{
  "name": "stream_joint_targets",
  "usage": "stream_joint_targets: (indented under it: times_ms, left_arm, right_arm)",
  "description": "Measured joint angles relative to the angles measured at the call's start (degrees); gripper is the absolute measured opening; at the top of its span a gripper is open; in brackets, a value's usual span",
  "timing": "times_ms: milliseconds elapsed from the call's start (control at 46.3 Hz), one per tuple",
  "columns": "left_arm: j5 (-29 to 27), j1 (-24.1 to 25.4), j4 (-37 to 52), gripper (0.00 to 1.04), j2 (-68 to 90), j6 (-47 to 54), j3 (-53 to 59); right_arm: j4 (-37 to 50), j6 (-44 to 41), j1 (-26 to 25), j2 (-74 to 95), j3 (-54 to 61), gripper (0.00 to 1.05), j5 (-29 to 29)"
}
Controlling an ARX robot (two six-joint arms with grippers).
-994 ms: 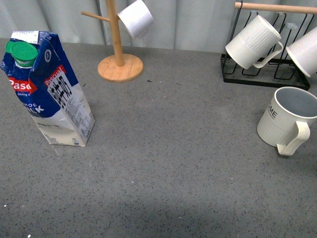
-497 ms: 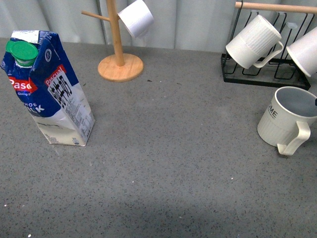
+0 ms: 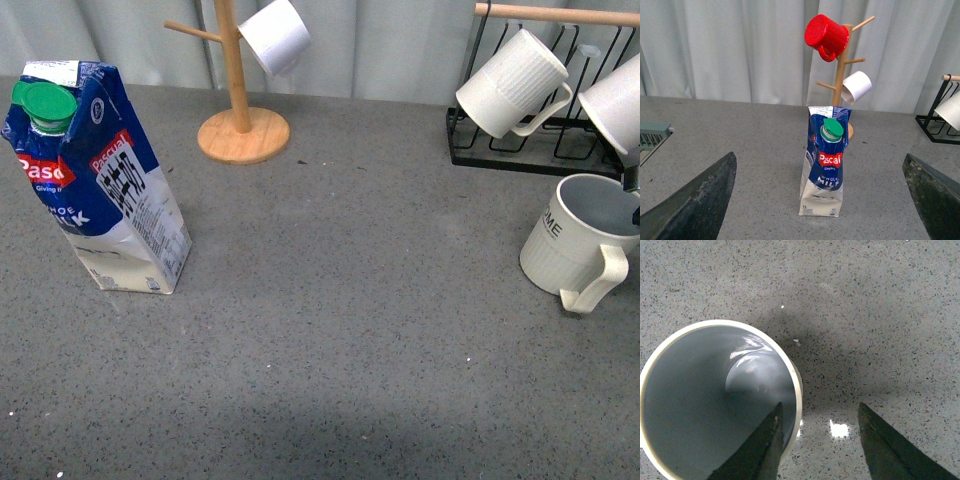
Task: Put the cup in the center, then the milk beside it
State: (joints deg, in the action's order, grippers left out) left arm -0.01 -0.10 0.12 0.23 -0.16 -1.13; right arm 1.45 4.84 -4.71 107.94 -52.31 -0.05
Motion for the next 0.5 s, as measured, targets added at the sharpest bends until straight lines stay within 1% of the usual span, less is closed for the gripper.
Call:
stream_joint_targets:
  times_ms: [22, 86, 151, 216, 303, 497]
  left_arm:
    - [0.0, 0.0, 0.0, 0.98, 0.0, 0.0, 0.0]
    - [0.0, 0.0, 0.0, 0.98, 0.0, 0.0, 0.0]
    - [0.0, 0.0, 0.0, 0.98, 0.0, 0.0, 0.0]
    - [0.0, 0.0, 0.0, 0.98, 0.0, 0.0, 0.0]
    - [0.0, 0.0, 0.0, 0.98, 0.0, 0.0, 0.0]
    - [0.0, 0.0, 0.0, 0.98, 0.0, 0.0, 0.0]
  right_arm:
    - [0.0, 0.07, 0.0, 0.04, -0.04, 0.4, 0.02]
    - [-0.04, 0.46, -0.02, 0.17, -0.26, 0.3, 0.07]
    - [-0.04, 1.03, -0.02, 0.17, -0.35, 0.23, 0.31]
    - [-0.17, 1.79, -0.02, 0.17, -0.42, 0.12, 0.13]
    - [-0.35, 2.4, 0.0, 0.17, -0.42, 0.02, 0.0]
    - [-1.99, 4.9, 0.46, -0.57, -1.14, 0.01, -1.64]
